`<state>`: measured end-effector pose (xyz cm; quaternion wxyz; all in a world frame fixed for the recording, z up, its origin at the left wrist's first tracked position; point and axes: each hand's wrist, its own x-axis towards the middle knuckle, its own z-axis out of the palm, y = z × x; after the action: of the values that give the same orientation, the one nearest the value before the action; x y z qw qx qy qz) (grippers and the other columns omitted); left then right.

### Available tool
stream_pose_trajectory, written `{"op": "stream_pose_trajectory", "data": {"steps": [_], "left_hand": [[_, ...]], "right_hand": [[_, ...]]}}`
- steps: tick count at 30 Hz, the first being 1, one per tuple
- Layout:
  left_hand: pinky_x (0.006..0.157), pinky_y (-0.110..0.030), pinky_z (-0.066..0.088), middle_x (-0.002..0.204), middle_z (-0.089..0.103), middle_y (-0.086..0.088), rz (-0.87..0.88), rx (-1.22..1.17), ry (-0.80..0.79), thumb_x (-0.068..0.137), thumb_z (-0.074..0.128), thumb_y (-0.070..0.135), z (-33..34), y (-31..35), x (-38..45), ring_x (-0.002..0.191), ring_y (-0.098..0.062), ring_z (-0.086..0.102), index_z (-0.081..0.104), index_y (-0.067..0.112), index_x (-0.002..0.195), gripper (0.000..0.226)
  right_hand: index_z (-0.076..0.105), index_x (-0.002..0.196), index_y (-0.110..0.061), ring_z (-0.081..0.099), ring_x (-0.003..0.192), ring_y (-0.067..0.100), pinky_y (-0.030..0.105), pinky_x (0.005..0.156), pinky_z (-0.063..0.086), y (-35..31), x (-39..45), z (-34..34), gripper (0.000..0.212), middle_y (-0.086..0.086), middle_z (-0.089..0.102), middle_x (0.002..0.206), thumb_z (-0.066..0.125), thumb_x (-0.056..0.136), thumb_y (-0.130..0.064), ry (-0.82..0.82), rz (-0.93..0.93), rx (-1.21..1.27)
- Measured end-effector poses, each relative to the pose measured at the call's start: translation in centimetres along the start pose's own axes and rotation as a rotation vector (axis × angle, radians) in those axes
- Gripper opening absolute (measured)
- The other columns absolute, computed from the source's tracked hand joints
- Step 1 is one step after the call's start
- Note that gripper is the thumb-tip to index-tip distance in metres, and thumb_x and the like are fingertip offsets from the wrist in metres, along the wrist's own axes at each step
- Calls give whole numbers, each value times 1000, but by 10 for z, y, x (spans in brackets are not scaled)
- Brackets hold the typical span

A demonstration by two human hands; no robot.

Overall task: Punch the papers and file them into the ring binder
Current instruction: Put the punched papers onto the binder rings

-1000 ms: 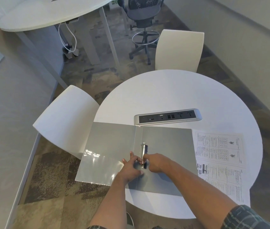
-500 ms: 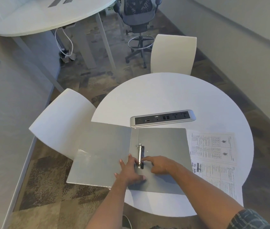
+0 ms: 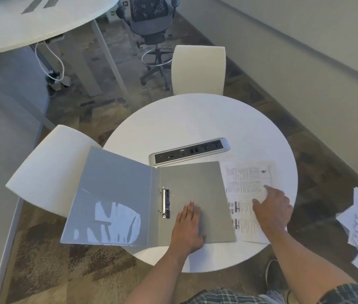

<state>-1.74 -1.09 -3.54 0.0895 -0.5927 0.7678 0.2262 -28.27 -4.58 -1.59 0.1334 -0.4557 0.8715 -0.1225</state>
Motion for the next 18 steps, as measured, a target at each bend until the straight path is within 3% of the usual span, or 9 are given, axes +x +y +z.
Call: {"op": "stream_pose_trajectory", "data": {"steps": [4, 8, 11, 13, 15, 18], "left_hand": [[127, -44, 9, 169, -18, -7, -31, -56, -149, 94, 60, 45, 4, 3, 2, 157, -28, -8, -3, 18, 162, 96], [127, -43, 12, 169, -16, -4, -28, -77, -159, 94, 61, 45, 3, 0, 4, 157, -25, -7, -1, 19, 162, 95], [127, -42, 16, 170, -14, -2, -36, -99, -162, 93, 64, 43, 1, 0, 5, 158, -23, -5, 1, 21, 162, 96], [125, -42, 20, 170, -12, -1, -43, -113, -159, 92, 65, 42, 0, 1, 5, 158, -23, -2, 4, 23, 162, 95], [121, -44, 31, 171, -8, 0, -47, -115, -149, 92, 66, 42, -2, 1, 6, 158, -23, 4, 10, 25, 160, 90], [110, -45, 44, 171, 1, -1, -47, -103, -137, 93, 63, 40, -9, 4, 9, 156, -24, 17, 20, 24, 156, 78]], "right_hand": [[47, 135, -15, 55, 122, 38, 56, 108, 41, 18, 0, -9, 69, 16, 58, 135, 73, 84, -54, -30, 272, 65], [46, 139, -16, 57, 123, 37, 56, 107, 39, 24, 2, -15, 69, 13, 60, 135, 76, 86, -47, -84, 397, 223], [53, 131, -18, 66, 100, 30, 46, 87, 51, 21, -1, -22, 49, 10, 67, 123, 74, 90, -34, -65, 393, 362], [59, 117, -19, 63, 80, 21, 33, 68, 49, 19, -2, -24, 27, 7, 70, 111, 68, 94, -31, -41, 352, 424], [61, 103, -21, 60, 75, 14, 28, 65, 44, 17, 0, -26, 12, 3, 71, 104, 62, 98, -31, -53, 278, 484], [62, 102, -20, 62, 80, 13, 24, 64, 41, 16, 4, -29, 12, -2, 68, 102, 58, 101, -31, -95, 149, 542]]}}
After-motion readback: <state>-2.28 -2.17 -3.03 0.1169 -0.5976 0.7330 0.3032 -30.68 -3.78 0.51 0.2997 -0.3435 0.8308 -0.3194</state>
